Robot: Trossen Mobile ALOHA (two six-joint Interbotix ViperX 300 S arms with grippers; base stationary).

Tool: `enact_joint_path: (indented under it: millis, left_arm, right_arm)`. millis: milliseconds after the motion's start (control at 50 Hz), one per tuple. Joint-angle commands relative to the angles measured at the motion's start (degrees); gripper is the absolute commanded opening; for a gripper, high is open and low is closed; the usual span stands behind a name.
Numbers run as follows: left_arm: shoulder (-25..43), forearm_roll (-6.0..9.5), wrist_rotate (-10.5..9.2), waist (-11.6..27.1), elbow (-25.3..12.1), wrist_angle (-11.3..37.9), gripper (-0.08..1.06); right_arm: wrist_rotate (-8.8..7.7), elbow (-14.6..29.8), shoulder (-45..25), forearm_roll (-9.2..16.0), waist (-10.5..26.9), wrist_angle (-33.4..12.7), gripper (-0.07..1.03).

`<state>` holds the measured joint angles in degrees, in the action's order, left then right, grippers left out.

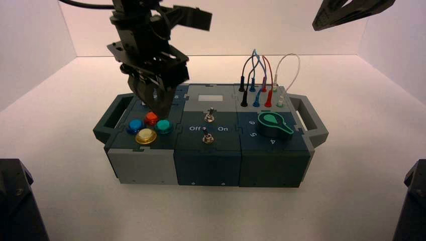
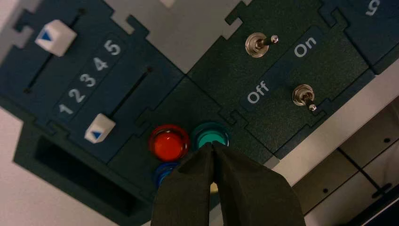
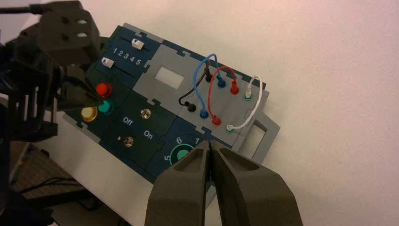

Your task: Push the green button with the left gripper.

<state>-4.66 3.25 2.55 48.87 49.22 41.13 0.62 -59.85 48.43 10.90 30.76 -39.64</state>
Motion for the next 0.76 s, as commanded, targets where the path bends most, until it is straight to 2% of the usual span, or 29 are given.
enact_joint_path:
  millis: [20,320,540,760]
  left_arm:
    - [0.97,0.09,0.35,0.18,-1.49,0.26,-0.03]
    - [2.02,0.09,0.44,0.18,-1.93,1.14,-0.03]
    - [-4.66,0.09,0.26,0.18,-1.58,1.41,-0.03]
    - [-6.15,0.09,0.35,0.18,-0.88,1.58,-0.03]
  right_arm:
    - [0.09,1.41,-0.09,0.18,0.26,0.35,-0.02]
    - [0.18,1.32,-0.09,0.09,0.09,0.44,-0.02]
    - [0.53,0.53,0.00,0.18,0.09,0.44,-0.02]
    - [0.97,-0.70,0.00,0.18,-0.09,0.62,-0.02]
